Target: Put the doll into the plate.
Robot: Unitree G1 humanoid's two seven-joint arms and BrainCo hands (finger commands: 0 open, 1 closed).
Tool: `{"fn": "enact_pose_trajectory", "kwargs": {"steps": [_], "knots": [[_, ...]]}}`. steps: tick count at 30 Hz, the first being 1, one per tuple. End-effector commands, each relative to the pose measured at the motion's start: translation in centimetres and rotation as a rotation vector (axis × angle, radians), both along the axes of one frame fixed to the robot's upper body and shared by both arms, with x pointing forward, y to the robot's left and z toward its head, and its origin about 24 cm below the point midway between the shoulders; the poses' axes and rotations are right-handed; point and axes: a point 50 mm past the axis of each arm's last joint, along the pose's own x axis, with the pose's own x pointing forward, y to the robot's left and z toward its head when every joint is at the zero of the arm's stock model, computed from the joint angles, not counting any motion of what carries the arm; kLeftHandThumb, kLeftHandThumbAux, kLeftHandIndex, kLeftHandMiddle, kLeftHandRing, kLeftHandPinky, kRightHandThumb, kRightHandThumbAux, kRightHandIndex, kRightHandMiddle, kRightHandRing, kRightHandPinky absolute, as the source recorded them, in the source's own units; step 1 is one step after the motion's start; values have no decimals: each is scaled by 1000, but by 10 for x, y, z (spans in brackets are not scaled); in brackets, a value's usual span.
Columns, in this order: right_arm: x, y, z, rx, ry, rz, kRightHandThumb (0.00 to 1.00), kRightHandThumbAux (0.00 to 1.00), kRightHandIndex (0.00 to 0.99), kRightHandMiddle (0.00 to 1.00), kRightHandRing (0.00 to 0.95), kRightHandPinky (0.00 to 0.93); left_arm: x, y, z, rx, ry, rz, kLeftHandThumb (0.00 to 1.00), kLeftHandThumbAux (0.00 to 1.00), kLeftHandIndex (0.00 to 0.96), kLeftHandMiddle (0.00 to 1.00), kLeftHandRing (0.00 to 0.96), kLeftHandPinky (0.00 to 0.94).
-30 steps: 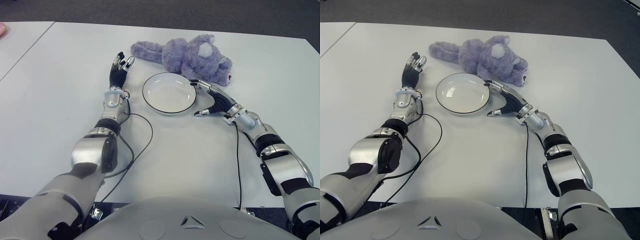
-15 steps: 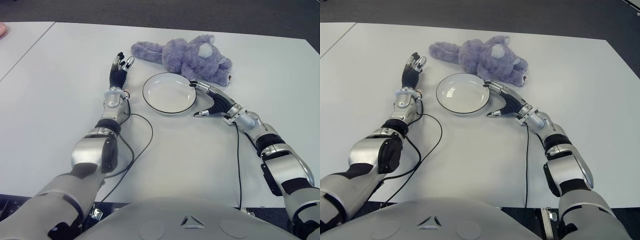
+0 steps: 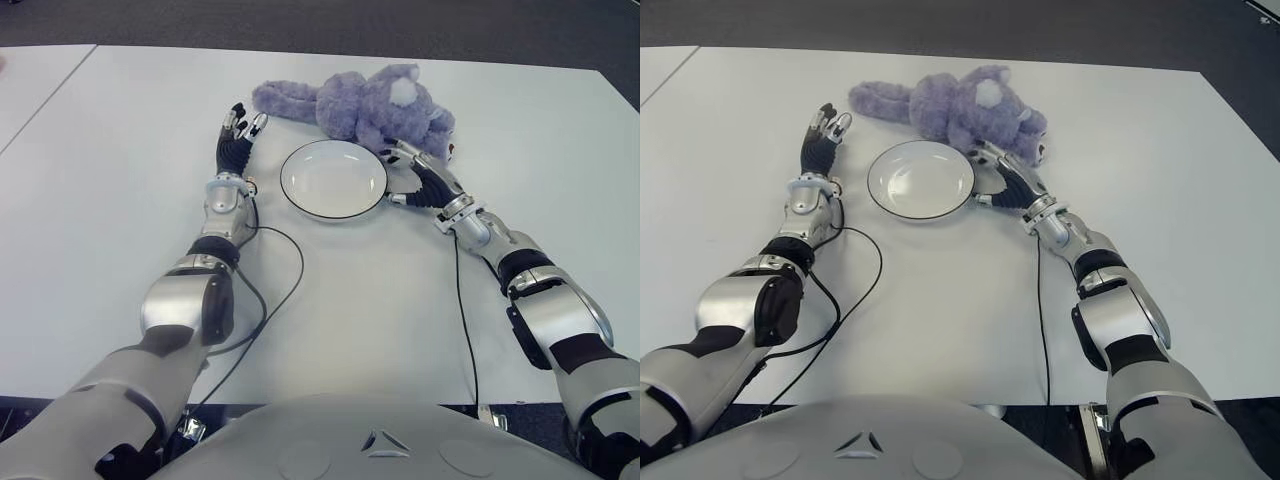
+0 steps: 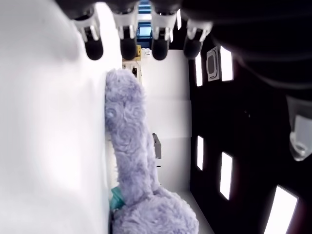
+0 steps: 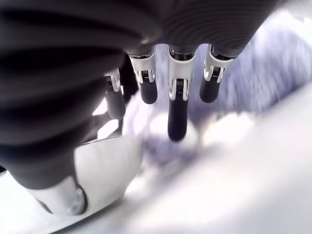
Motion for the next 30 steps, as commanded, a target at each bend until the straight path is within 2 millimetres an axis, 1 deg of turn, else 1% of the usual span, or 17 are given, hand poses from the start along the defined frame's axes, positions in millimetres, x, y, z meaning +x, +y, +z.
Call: {"fn": "enact_pose_trajectory", "kwargs": {"steps": [1, 3, 6, 8, 12, 14, 15, 17, 24, 30], "knots": [[-17, 26, -11, 172, -306, -37, 343, 643, 197, 28, 7, 0, -78, -4, -108, -57, 498, 35, 0, 490, 0, 5, 0, 7], [-20, 27, -12, 187, -335, -30, 354, 637, 223, 42, 3, 0, -78, -3, -108, -60, 499, 37, 0, 495, 0, 5, 0, 7], [-23, 32, -9, 217, -427, 3, 364, 636, 258, 75, 11, 0, -78, -3, -108, -66, 495, 41, 0, 499, 0, 4, 0, 9], [-26, 35, -5, 244, -492, 42, 361, 640, 283, 108, 30, 0, -78, -3, -108, -67, 494, 42, 0, 497, 0, 4, 0, 13], [-29, 38, -2, 281, -566, 96, 355, 644, 310, 136, 49, 0, -78, -3, -108, -67, 492, 44, 0, 493, 0, 4, 0, 16], [-31, 40, 1, 305, -598, 124, 350, 641, 339, 157, 71, 0, -78, -3, -108, -65, 491, 45, 0, 489, 0, 5, 1, 19], [-31, 41, 2, 317, -608, 133, 347, 639, 350, 165, 81, 0, -78, -3, -108, -65, 491, 45, 0, 488, 0, 5, 1, 20], [-30, 43, 5, 326, -622, 139, 330, 630, 404, 198, 126, 0, -78, -4, -108, -64, 489, 45, 0, 483, 0, 6, 3, 23], [-28, 45, 9, 320, -672, 121, 293, 638, 536, 297, 210, 0, -78, -4, -107, -68, 481, 39, 0, 471, 0, 0, 1, 23], [-27, 47, 8, 300, -667, 140, 260, 633, 597, 334, 242, 0, -77, -6, -106, -64, 470, 38, 0, 459, 0, 0, 0, 26]]}}
